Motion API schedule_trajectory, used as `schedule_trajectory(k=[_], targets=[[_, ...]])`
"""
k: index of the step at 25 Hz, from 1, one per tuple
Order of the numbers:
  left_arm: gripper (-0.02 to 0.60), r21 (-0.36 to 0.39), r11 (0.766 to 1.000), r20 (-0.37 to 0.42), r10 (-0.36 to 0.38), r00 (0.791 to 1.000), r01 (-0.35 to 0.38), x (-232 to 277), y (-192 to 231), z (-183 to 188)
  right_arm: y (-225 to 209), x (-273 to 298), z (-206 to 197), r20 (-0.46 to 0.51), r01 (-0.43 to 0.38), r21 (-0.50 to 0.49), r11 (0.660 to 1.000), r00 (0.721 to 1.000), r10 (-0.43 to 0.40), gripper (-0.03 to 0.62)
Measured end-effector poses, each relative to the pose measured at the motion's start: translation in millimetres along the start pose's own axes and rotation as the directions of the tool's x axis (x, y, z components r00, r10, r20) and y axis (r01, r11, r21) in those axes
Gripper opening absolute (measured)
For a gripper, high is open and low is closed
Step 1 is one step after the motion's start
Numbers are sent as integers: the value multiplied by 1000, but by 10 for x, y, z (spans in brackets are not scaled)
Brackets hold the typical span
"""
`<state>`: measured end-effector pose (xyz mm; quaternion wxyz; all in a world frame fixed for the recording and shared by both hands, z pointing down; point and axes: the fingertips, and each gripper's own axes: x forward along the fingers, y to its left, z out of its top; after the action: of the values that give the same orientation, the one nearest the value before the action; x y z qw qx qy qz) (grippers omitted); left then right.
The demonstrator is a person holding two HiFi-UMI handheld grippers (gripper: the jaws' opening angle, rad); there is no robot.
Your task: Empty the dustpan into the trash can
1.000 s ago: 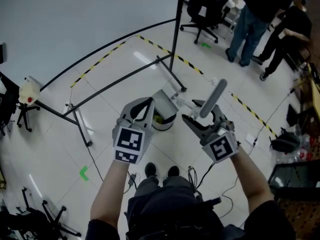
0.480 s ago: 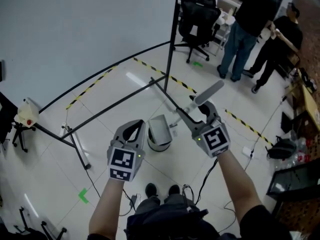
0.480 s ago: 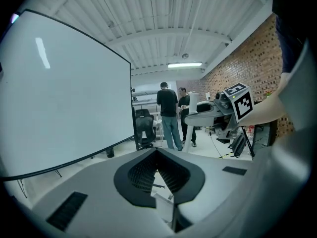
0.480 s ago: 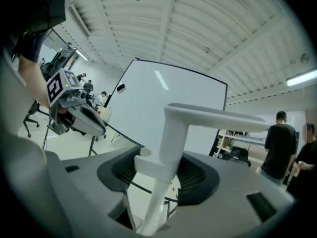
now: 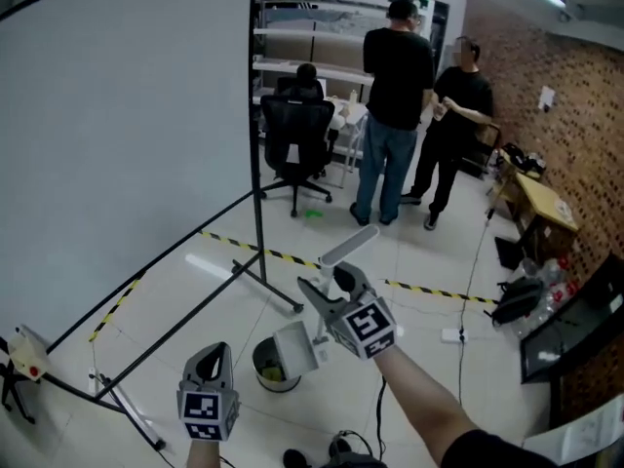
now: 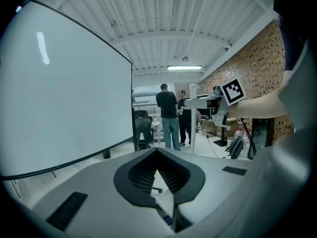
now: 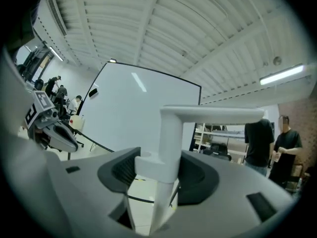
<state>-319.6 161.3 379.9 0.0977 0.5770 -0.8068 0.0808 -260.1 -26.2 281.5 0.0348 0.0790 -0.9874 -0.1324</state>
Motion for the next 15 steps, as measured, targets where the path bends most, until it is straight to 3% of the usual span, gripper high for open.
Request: schedule_trajectory(k=[9, 15], targets=[[-2, 8, 995, 82, -103, 991, 103, 181, -229, 334, -479, -401, 435, 42, 124, 32, 992, 991, -125, 238], [-2, 12, 978, 108, -206, 973, 206, 319, -529, 393, -676, -841, 490, 25, 198, 74, 977, 979, -200, 239]])
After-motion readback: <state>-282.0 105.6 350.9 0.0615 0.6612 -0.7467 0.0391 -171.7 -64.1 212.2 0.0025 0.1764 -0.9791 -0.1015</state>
